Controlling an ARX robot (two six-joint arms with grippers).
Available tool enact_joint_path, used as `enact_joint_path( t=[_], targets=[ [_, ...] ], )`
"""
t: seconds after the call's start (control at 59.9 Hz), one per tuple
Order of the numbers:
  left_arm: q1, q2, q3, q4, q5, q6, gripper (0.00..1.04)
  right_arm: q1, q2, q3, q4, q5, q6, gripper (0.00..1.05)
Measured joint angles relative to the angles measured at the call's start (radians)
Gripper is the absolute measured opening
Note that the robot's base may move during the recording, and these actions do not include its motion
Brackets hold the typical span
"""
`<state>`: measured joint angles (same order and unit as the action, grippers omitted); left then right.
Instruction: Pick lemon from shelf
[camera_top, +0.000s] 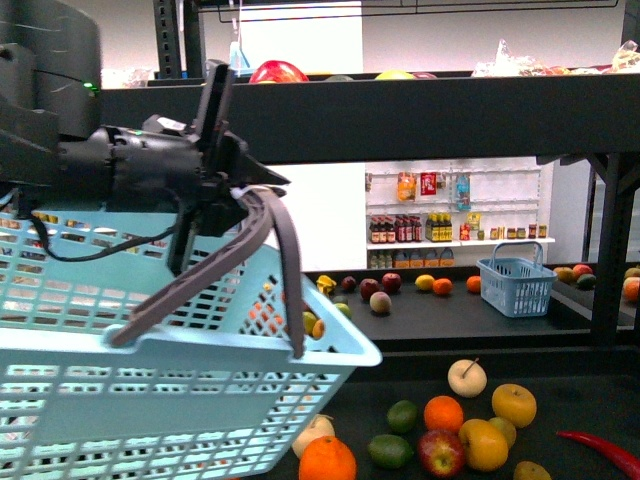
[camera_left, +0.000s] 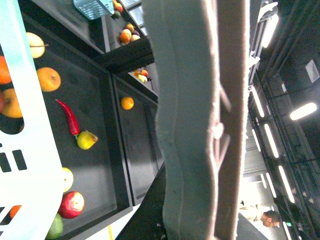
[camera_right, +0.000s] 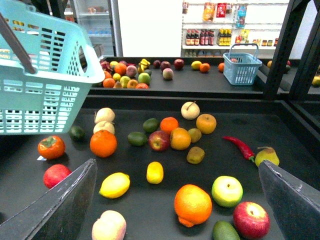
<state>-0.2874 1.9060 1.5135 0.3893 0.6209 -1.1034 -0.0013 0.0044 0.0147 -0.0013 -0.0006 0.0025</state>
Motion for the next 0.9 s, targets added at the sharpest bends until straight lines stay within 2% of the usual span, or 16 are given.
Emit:
enact_joint_path(
  t=[0.367,0.434,0.501,0.584,0.768,0.901],
  targets=[
    [-0.066,0.036,0.042,0.032,-0.049,-0.046,0.08,0.0,0.0,0.0,0.0,0.0,0.0,0.97],
    [-0.069,0.038,0.043,0.03,-0.05,-0.046,0.08,0.02,0.079,0.049,-0.132,0.1,0.055,0.97],
    [-0.07,0.039,0.043,0.029,-0.051,-0.047,0.08,-0.002,0.217,0.085,-0.173,0.098,0.093,0.97],
    [-0.072,0.039,0.044,0.029,-0.052,-0.046,0.08,-0.048,0.406,0.11,-0.108,0.04,0.11,0.97],
    [-0.072,0.039,0.044,0.029,-0.053,-0.045,0.08,-0.135,0.851,0.22,0.15,-0.12,0.091,0.97],
    [-0.072,0.039,0.044,0.029,-0.053,-0.046,0.08,-0.147,1.217,0.352,0.328,-0.208,0.059,0.97]
  ],
)
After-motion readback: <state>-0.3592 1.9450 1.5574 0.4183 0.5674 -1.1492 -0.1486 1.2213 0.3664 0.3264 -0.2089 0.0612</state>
